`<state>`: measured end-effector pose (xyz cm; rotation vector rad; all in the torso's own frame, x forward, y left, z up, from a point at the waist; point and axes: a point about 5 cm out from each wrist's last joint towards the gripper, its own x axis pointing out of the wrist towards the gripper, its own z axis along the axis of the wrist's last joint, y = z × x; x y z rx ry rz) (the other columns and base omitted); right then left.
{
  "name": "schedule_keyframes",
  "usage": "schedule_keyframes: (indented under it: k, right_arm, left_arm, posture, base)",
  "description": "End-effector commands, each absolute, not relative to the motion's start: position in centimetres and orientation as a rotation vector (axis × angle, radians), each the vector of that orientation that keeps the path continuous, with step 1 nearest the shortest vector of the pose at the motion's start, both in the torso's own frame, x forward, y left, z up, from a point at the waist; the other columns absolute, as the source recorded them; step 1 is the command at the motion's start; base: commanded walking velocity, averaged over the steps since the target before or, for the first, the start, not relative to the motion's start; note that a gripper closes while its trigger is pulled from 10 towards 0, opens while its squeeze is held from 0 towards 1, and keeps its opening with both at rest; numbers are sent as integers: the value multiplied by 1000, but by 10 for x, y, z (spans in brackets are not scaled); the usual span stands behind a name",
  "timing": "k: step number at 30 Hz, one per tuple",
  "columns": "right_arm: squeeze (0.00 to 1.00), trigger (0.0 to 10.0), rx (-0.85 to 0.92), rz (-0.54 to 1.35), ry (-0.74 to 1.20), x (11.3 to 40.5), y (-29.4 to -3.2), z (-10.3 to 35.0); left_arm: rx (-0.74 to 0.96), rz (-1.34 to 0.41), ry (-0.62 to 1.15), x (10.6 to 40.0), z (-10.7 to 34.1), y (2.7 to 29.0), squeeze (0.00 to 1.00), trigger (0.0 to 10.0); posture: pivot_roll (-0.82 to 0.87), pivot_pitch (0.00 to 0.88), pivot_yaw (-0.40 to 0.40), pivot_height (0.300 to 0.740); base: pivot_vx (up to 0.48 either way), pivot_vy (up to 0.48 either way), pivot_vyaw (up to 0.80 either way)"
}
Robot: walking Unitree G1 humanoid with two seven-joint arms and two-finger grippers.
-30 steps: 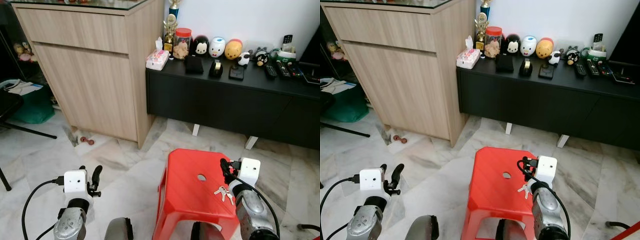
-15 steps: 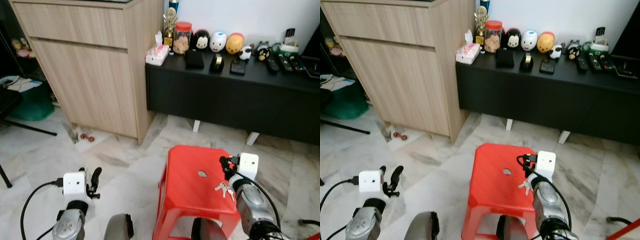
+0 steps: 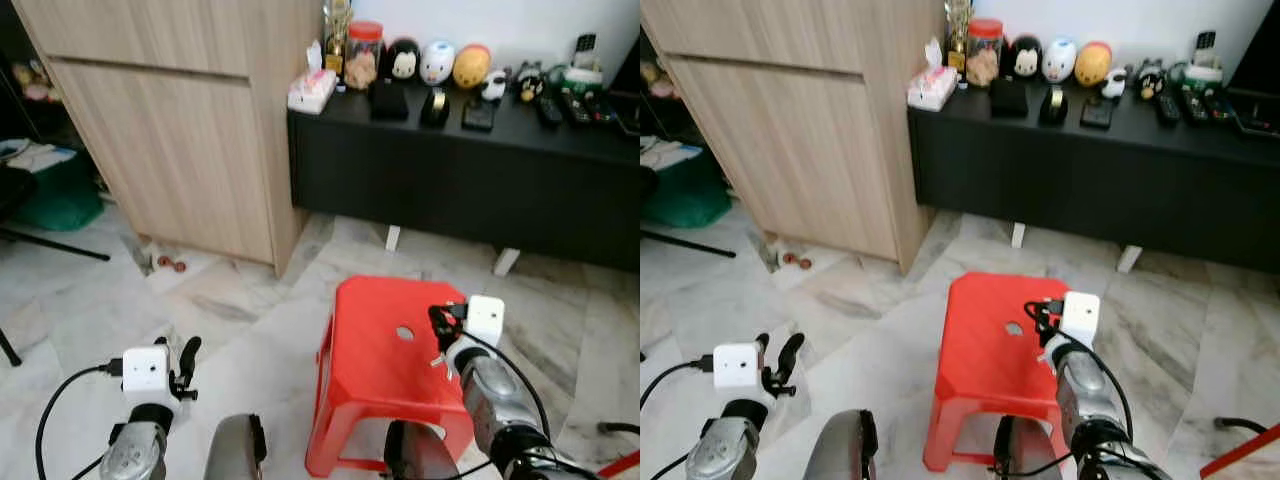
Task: Hang keys on a hook
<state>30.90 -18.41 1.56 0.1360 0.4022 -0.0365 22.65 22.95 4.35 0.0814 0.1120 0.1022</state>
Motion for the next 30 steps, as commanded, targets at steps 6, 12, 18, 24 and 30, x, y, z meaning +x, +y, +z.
schedule_keyframes:
  k: [6,12,18,24,30]
  right_arm:
    - [0,10000,170,-75,460,311,-196,16]
    - [0,10000,218,-65,491,312,-197,15]
    - [0,10000,207,-43,516,313,-194,15]
    - [0,10000,202,-43,543,312,-192,13]
    - [0,10000,209,-75,540,309,-197,10]
  left_arm:
    - [79,105,133,221,42,231,0,10000]
    - [82,102,138,218,43,232,0,10000]
    - [87,100,143,217,43,233,0,10000]
    - [93,95,150,217,43,233,0,10000]
    - [94,92,149,219,44,233,0,10000]
  posture:
    - [94,102,-38,560]
    - [99,108,-29,560]
    - [101,113,-25,560]
    - [105,115,-21,560]
    - [102,110,-20,560]
  base:
    - [0,0,0]
    - [0,0,0]
    - [0,0,0]
    - [0,0,0]
    - [0,0,0]
